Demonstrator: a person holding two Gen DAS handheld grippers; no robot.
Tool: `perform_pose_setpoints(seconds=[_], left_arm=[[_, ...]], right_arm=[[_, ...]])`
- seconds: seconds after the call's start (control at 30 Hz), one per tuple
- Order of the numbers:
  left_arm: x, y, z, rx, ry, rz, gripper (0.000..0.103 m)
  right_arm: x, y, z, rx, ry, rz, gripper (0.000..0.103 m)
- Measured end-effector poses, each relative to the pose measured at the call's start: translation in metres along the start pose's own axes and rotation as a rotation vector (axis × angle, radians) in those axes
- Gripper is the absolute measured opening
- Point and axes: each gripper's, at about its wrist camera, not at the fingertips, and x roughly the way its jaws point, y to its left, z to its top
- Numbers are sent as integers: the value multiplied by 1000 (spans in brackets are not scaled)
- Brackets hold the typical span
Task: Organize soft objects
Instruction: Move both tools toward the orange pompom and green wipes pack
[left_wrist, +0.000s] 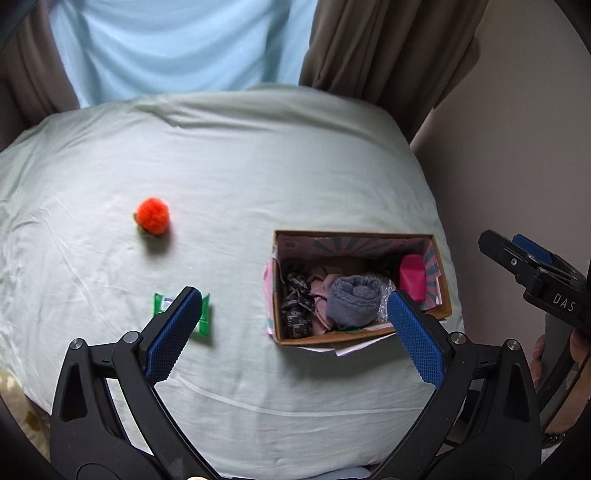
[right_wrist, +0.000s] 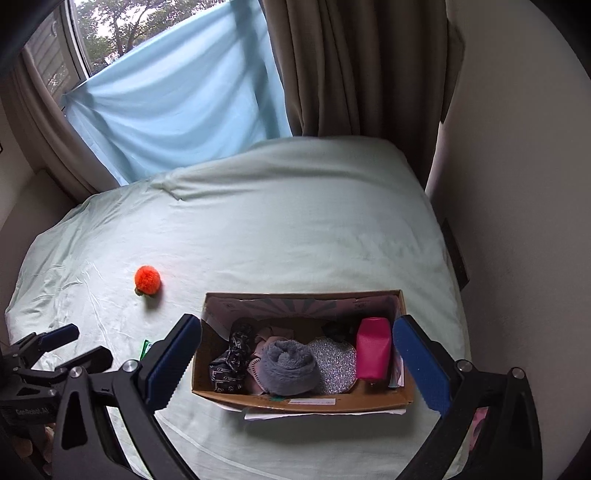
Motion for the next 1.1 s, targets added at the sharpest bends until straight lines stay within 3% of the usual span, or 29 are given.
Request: perform_pose_setpoints(seconds=[0.23, 0.6, 0.83, 1.1], left_arm=[[-60, 43, -6, 24, -105, -14, 100], [-122, 146, -7, 44, -156, -26, 100], [-127, 212, 4, 65, -144, -45, 100], [-94, 273, 31, 130, -94, -73, 100]], right_arm=[[-55, 47, -12, 2, -97, -46, 103], [-96, 136, -35, 78, -156, -104, 103], [-81, 199, -52, 151, -154, -107, 103], [-34, 253, -69, 303, -110, -153, 103]])
